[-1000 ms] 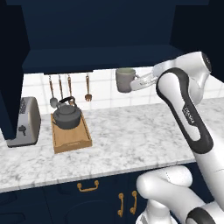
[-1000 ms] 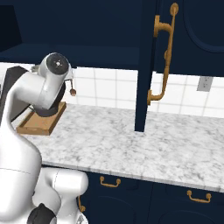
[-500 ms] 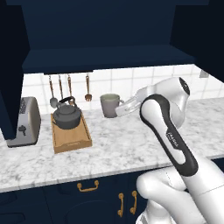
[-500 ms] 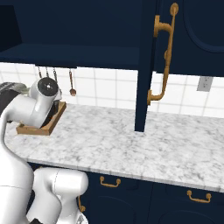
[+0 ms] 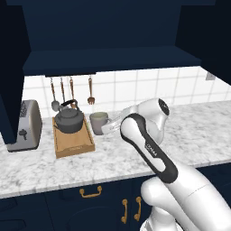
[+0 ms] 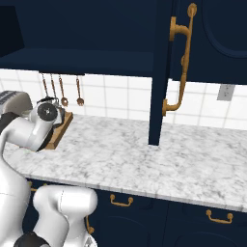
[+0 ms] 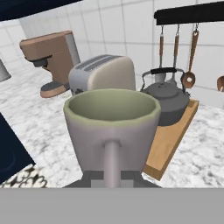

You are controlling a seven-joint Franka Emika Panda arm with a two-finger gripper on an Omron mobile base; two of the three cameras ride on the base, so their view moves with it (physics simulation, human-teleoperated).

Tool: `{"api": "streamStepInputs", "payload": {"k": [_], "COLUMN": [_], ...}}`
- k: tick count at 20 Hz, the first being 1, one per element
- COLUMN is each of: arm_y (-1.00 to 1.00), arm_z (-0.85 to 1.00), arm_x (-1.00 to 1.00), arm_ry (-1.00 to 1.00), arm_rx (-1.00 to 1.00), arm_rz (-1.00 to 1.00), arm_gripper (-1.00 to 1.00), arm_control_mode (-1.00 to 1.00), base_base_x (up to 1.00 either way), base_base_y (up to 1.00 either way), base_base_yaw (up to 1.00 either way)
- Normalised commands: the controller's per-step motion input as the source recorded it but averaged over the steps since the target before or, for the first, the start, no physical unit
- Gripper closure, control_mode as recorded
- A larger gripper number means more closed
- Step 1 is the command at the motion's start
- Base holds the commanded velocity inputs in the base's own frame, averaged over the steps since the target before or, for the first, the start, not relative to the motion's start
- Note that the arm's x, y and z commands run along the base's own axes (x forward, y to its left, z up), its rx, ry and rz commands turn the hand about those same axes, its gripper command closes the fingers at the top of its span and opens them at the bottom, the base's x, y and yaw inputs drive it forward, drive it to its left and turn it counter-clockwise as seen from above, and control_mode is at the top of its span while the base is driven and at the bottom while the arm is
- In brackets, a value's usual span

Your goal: Pick the kettle from the counter and place it on the tray. Then pick the mug from the cabinet and place it on the tray. Then close the cabinet doors.

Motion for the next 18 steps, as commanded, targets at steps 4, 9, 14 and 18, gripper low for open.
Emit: {"api": "streamStepInputs", "payload": {"k": [4, 9, 14, 18], "arm_y": [0.49, 0.18, 0.07, 0.1], "arm_z": [-0.58, -0.28, -0.15, -0.09], "arm_x": [0.24, 0.49, 0.41, 0.37], "arm_ry": [0.0, 0.02, 0.01, 0.08], "arm_rx": [0.01, -0.02, -0.06, -0.03], "arm_rz": [0.0, 0.01, 0.03, 0.06], "arm_gripper": [1.0, 1.0, 1.0, 1.0], "arm_control_mode": [-1.0, -1.0, -1.0, -1.0], "base_base_x": [0.0, 0.0, 0.0, 0.0], "base_base_y": [0.0, 0.0, 0.0, 0.0], "base_base_yaw": [0.0, 0.0, 0.0, 0.0]}}
